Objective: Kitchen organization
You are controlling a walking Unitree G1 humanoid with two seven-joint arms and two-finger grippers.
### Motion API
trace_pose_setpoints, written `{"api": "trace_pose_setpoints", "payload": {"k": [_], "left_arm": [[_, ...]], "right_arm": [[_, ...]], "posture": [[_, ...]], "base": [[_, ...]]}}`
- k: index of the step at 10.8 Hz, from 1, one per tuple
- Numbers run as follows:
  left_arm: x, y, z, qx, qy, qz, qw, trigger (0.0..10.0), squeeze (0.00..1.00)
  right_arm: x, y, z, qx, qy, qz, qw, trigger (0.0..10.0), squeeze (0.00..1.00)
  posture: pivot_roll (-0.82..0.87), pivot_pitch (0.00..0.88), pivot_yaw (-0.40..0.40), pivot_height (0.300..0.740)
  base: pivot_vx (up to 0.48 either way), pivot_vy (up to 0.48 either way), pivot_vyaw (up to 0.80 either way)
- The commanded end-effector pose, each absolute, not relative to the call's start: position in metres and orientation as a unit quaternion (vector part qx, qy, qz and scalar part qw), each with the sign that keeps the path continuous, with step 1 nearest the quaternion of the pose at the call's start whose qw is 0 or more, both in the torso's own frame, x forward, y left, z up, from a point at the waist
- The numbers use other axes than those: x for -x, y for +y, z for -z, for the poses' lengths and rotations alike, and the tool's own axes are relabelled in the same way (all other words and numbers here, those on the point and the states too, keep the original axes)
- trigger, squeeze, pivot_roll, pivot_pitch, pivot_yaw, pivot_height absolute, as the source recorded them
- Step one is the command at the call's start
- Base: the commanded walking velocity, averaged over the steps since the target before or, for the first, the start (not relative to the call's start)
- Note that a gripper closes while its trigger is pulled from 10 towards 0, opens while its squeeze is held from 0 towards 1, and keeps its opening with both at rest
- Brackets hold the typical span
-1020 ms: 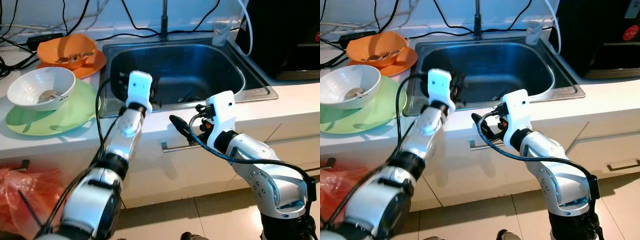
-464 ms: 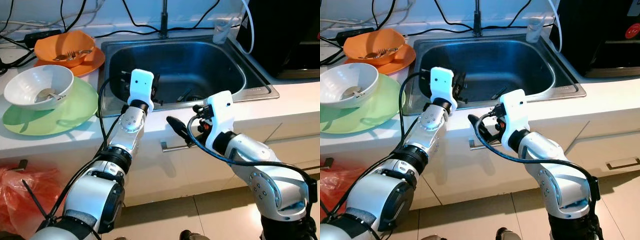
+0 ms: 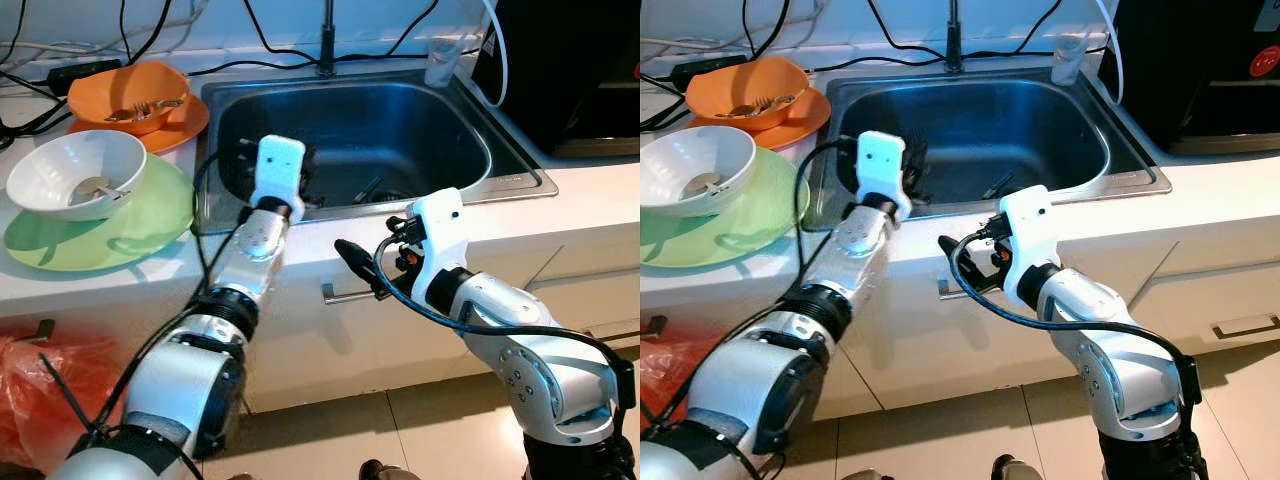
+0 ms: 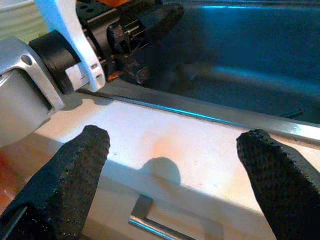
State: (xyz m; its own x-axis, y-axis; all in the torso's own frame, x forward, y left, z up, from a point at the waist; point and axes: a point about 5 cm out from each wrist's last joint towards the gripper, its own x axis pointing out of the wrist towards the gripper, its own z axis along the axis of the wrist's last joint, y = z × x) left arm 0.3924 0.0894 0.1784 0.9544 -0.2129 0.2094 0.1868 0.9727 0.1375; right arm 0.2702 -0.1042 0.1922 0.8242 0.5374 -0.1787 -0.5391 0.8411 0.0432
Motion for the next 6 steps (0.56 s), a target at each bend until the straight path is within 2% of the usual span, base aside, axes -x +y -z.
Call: {"api": "trace_pose_setpoints", "payload": {"k": [1, 6], "left_arm": [[-0.3942, 0.0896, -0.1849, -0.059, -0.123, 0.096, 0.986, 10.0, 1.00], [-0.3942, 0.0909, -0.1846, -0.055, -0.125, 0.094, 0.986, 10.0, 1.00]], "right_arm": [[-0.2681, -0.1042, -0.1971, 0.009, 0.082, -0.283, 0.956, 10.0, 0.00], [-0.2692, -0.1039, -0.1973, 0.013, 0.079, -0.282, 0.956, 10.0, 0.00]], "posture": [[-0.10, 0.087, 0.020, 0.740], [-0.10, 0.087, 0.019, 0.740]], "base": [[0.000, 0.000, 0.00], [0.000, 0.000, 0.00]]}}
